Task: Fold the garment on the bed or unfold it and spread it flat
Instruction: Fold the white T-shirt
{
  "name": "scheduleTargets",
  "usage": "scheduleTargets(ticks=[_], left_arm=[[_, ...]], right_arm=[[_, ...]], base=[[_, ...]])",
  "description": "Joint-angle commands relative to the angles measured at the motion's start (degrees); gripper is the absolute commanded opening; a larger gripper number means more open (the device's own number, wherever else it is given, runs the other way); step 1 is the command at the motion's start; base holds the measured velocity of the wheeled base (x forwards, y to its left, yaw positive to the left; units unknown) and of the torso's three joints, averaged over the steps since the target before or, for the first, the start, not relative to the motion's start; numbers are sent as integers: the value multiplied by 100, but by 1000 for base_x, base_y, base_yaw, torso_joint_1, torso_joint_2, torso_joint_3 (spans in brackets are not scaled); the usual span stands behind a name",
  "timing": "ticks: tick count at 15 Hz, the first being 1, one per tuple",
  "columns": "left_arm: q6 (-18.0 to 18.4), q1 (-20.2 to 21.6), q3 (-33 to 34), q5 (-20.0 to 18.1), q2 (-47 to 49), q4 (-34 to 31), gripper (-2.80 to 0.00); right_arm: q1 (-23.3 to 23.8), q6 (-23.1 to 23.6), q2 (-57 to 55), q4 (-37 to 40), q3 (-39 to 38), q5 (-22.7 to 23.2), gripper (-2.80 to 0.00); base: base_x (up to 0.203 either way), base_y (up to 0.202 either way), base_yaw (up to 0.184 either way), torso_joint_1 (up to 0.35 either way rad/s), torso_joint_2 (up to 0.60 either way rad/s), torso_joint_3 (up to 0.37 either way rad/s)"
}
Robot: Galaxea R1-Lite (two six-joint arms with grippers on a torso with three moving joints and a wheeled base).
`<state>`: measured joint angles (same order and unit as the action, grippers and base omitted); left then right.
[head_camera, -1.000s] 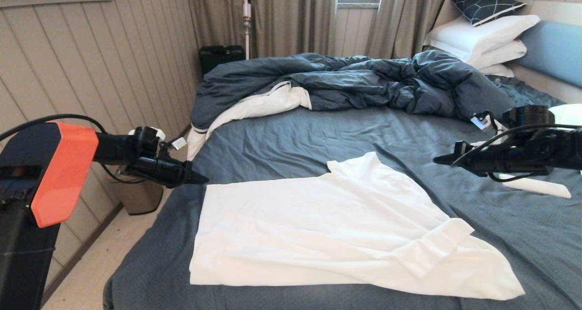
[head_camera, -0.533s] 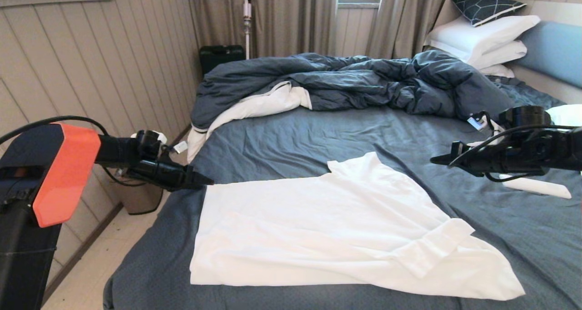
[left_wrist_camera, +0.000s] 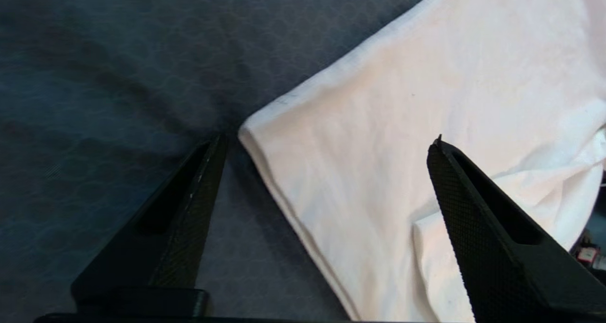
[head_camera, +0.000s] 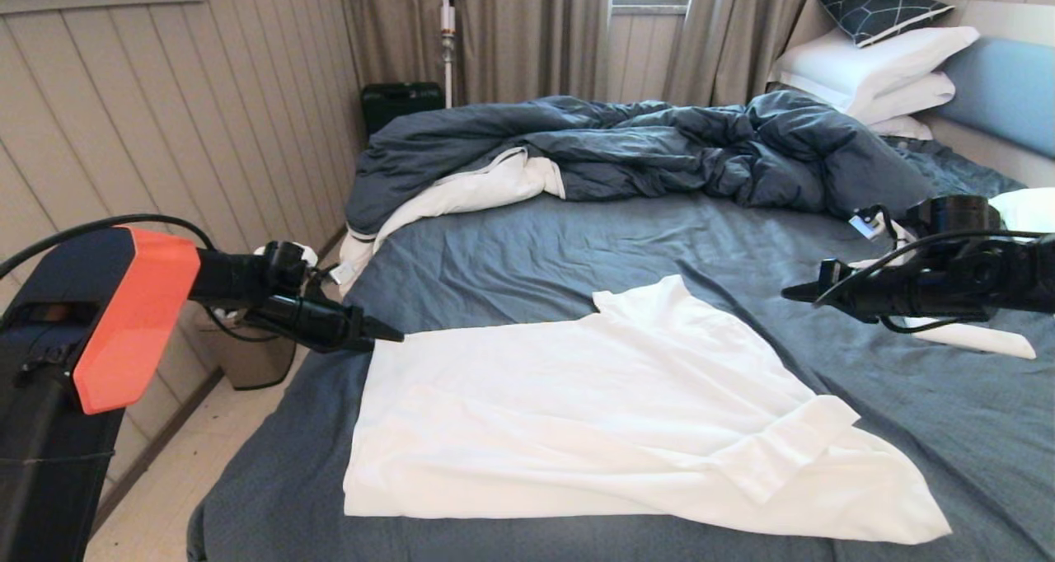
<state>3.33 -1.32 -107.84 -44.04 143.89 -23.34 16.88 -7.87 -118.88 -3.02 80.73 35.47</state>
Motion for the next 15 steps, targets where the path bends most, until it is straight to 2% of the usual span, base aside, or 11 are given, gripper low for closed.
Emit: scheduleTargets(ticks=[1,2,11,15], left_arm=[[3,-2,0,-22,34,-12,0],[9,-9,0,-16,34,-12,-280],[1,-88,97,-34,-45,14,-280],[-16,42,140,-56,-168,27,-280]], right_arm=[[-1,-4,-12,-15,-13,21,-280],[-1,-4,-12,-15,-13,21,-280],[-1,-4,-3,-15,-66,21,-280],[-16,-61,-37,-15,28,12,-280]], base=[[0,0,0,0,0,0],[0,0,0,0,0,0],[0,0,0,0,0,0],[0,0,0,0,0,0]])
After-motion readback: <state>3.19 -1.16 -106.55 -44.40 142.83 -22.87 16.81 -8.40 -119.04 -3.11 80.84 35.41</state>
